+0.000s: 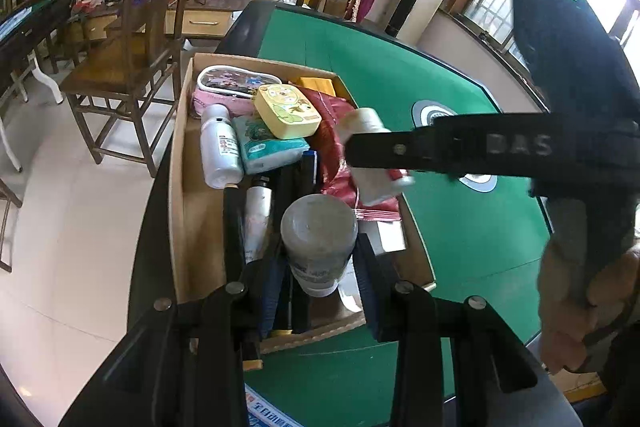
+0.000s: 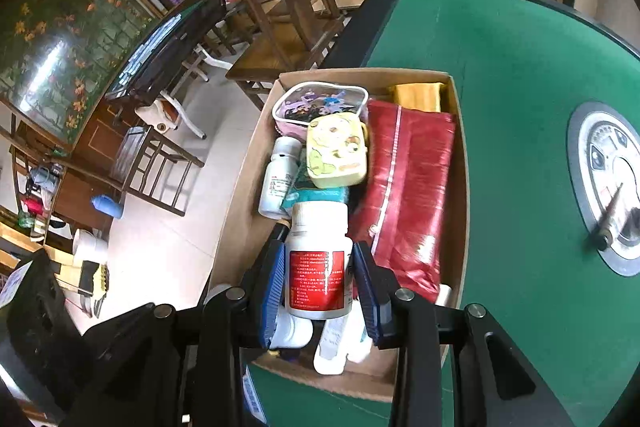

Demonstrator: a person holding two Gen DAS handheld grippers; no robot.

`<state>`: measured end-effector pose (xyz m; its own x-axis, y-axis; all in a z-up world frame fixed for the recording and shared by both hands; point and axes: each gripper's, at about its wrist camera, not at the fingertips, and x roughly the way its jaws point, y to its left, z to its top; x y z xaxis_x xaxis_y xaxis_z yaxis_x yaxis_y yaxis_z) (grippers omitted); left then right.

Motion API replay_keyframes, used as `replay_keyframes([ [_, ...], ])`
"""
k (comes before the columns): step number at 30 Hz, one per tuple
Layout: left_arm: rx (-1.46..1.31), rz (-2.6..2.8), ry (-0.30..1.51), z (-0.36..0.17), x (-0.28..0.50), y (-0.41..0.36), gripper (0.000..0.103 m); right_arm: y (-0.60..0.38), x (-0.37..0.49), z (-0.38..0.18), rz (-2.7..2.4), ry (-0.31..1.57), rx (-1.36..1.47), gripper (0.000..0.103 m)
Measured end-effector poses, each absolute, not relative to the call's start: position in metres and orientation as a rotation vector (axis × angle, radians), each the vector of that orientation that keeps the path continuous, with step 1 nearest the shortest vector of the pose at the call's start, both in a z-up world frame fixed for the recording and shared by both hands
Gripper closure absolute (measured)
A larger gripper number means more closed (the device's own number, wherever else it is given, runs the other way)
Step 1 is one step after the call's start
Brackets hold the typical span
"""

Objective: Organize objects
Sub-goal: 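Lower both bottles into the tray and open both tools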

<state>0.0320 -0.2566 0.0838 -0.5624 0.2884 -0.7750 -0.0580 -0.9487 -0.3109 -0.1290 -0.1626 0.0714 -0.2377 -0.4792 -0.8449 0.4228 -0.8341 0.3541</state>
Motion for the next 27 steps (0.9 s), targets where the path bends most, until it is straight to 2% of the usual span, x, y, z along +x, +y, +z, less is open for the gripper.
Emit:
replay_keyframes([
  [14, -1.381, 2.544, -0.401, 0.080, 0.035, -0.270, 0.069, -0.199, -0.145, 0.052, -2.092, -0.014, 1.501, 0.065],
  [27, -1.432, 2.503, -0.424, 0.066, 0.005, -0.277, 0.069, -0.209, -0.162, 0.039, -2.084, 0.022, 1.538, 0.065],
])
